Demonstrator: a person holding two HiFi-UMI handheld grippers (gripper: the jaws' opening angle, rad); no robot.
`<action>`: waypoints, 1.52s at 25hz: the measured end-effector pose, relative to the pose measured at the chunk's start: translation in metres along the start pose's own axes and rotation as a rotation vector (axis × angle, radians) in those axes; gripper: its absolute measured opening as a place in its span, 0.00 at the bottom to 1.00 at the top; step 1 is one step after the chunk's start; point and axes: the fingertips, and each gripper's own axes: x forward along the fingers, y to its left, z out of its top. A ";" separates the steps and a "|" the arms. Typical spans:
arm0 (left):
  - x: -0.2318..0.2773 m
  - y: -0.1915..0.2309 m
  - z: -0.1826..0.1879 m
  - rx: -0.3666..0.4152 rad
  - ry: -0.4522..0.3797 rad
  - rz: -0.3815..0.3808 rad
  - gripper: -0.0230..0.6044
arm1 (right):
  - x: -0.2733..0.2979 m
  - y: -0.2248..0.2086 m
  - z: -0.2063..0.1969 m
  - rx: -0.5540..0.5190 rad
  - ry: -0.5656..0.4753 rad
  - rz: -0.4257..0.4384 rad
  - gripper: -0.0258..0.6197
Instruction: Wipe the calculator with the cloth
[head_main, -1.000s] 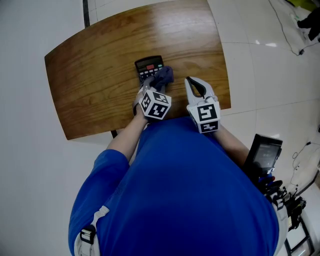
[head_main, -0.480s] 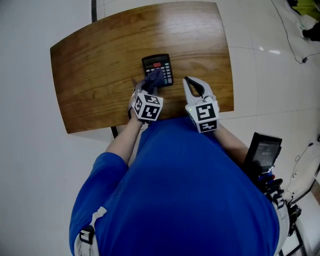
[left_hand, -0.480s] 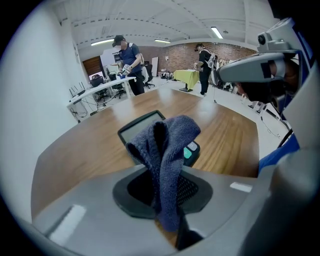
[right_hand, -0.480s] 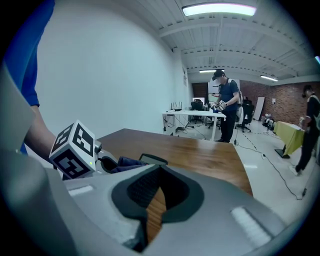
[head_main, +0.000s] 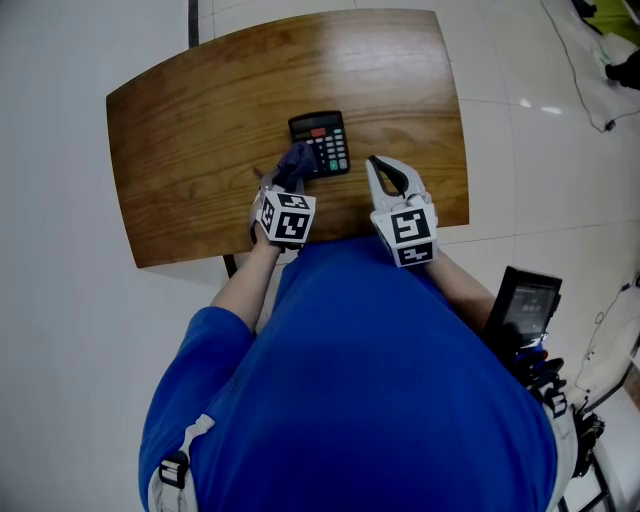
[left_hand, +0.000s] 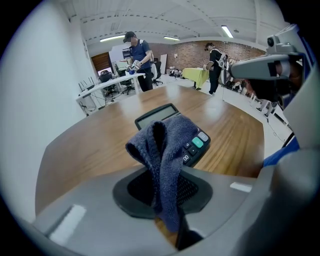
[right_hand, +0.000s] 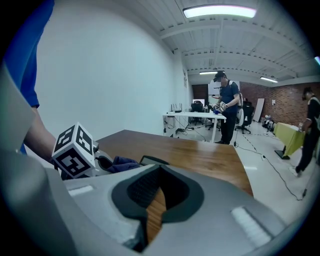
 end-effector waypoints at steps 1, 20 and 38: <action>0.000 -0.002 0.004 0.010 -0.009 -0.006 0.13 | 0.000 -0.001 0.000 0.003 -0.001 -0.005 0.04; 0.034 -0.081 0.045 0.290 -0.052 -0.162 0.13 | -0.009 -0.025 -0.019 0.028 0.008 -0.065 0.04; 0.022 -0.011 0.002 0.062 0.017 -0.082 0.13 | 0.001 -0.013 -0.011 0.016 0.015 -0.036 0.04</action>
